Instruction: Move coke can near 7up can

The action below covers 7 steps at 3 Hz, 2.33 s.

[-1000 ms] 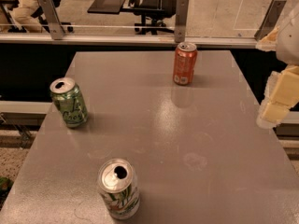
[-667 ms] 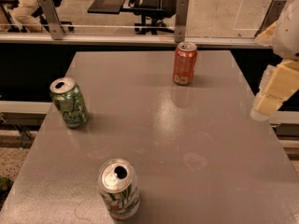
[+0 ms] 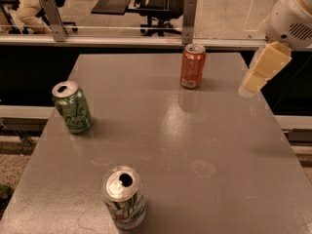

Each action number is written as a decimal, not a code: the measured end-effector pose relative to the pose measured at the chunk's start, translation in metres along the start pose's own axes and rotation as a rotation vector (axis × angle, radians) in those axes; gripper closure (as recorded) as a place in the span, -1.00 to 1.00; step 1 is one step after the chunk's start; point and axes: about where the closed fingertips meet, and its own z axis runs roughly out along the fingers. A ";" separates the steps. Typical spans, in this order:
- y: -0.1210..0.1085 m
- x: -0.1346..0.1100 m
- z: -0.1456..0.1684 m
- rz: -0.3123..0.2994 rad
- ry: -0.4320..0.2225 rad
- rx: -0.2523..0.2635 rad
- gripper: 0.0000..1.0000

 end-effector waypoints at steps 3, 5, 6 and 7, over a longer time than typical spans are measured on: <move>-0.064 -0.044 0.081 0.147 -0.141 0.009 -1.00; -0.078 -0.073 0.134 0.175 -0.166 -0.023 -1.00; -0.077 -0.084 0.149 0.175 -0.181 -0.050 -1.00; -0.073 -0.092 0.154 0.171 -0.200 -0.072 -0.65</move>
Offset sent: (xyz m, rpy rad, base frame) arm 0.1122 0.0207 -0.0371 0.2328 -0.0417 -0.1283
